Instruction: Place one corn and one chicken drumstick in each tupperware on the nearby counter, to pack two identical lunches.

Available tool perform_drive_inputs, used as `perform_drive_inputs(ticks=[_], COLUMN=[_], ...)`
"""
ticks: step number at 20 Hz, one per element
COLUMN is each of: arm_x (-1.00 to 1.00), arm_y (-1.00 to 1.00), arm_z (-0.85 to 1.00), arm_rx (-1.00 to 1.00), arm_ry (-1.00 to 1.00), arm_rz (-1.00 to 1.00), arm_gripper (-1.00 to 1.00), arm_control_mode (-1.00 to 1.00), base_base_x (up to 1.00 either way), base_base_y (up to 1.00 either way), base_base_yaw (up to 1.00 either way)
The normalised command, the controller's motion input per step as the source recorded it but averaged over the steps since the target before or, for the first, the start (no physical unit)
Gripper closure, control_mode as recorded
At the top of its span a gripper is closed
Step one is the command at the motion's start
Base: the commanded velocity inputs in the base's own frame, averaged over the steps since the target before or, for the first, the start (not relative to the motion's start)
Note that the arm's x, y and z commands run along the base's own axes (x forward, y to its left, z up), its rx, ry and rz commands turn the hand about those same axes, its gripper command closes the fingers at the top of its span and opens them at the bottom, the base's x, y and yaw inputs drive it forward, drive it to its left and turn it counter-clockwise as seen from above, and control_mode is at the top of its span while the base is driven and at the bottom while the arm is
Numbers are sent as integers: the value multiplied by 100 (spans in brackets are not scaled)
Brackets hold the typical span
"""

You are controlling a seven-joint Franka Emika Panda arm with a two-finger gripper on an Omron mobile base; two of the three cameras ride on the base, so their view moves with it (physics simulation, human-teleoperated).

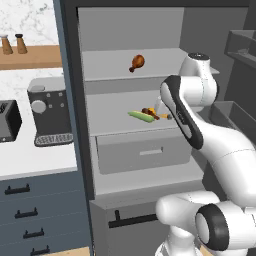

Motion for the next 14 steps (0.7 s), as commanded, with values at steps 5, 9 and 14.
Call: perform_drive_inputs(ticks=[5, 9, 14], arm_x=[0, -3, 0], arm_y=[0, 2, 43], arm_z=[-1, 0, 51], arm_rx=[0, 0, 0], arm_ry=[-3, -11, -55], arm_rz=[0, 0, 0], arm_gripper=[-100, -100, -100], arm_control_mode=[-100, -100, -100], base_base_x=[0, 0, 0], base_base_y=[0, 0, 0], base_base_yaw=[0, 0, 0])
